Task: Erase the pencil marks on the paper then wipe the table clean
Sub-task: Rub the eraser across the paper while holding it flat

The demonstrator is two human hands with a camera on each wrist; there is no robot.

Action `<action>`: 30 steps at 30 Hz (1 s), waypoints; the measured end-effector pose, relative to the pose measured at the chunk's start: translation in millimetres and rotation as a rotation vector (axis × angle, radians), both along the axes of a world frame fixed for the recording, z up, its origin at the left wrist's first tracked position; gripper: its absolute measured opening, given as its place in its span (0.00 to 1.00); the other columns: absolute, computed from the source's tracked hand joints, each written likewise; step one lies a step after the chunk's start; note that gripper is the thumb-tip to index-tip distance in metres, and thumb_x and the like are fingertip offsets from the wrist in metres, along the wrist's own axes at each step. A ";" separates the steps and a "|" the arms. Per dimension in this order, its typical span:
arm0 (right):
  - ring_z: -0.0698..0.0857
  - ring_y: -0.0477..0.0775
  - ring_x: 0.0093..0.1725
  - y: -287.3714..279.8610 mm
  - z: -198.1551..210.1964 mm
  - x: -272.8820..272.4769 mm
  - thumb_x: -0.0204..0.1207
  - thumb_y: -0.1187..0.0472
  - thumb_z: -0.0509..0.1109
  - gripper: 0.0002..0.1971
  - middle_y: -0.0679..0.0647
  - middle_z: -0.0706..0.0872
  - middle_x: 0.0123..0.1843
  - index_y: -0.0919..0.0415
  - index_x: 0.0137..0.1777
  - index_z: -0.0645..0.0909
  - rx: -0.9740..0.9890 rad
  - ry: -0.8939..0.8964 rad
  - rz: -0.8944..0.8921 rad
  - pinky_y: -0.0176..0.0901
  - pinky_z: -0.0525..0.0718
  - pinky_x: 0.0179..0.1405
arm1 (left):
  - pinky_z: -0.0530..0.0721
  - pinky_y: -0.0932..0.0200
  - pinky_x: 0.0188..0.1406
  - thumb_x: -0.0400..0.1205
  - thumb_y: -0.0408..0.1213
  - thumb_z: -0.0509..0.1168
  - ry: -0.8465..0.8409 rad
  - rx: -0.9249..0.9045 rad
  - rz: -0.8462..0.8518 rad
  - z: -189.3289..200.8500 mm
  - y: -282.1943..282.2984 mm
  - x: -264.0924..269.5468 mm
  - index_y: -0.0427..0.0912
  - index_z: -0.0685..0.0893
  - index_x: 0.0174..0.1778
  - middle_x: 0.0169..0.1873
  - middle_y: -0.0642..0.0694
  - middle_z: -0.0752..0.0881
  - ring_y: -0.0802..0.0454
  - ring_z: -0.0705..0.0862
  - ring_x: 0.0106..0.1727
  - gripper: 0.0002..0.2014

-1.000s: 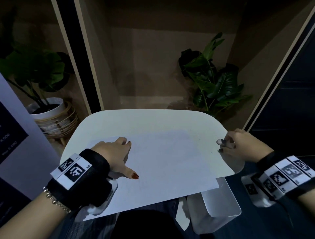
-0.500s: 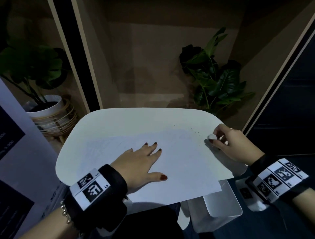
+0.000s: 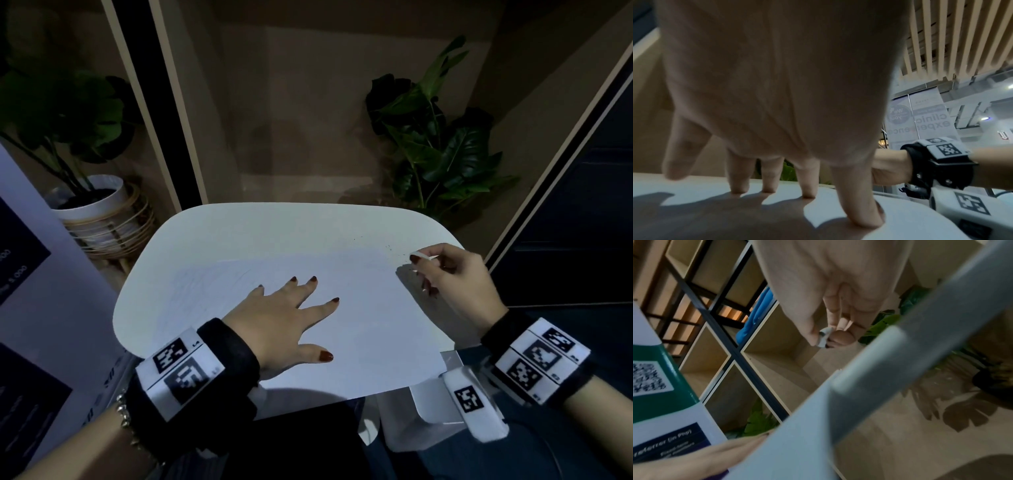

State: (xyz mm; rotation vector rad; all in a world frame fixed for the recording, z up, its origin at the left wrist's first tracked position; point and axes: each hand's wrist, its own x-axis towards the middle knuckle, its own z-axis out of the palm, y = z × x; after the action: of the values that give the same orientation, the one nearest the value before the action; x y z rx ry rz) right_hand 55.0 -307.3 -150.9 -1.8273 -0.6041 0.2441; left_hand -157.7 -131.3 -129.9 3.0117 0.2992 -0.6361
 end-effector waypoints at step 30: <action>0.82 0.47 0.36 7.5 -20.4 -6.0 0.75 0.64 0.77 0.05 0.51 0.87 0.36 0.53 0.45 0.91 -0.145 -0.187 0.355 0.40 0.81 0.41 | 0.48 0.39 0.83 0.86 0.64 0.43 -0.087 -0.114 -0.068 -2.5 -14.7 11.3 0.72 0.46 0.83 0.85 0.62 0.41 0.58 0.39 0.86 0.28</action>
State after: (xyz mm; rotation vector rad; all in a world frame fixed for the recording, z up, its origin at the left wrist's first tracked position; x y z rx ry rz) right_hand 49.0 -299.8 -171.3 -1.8858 -1.0686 0.3637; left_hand -146.4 -146.0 -132.4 2.9402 0.1518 -0.5062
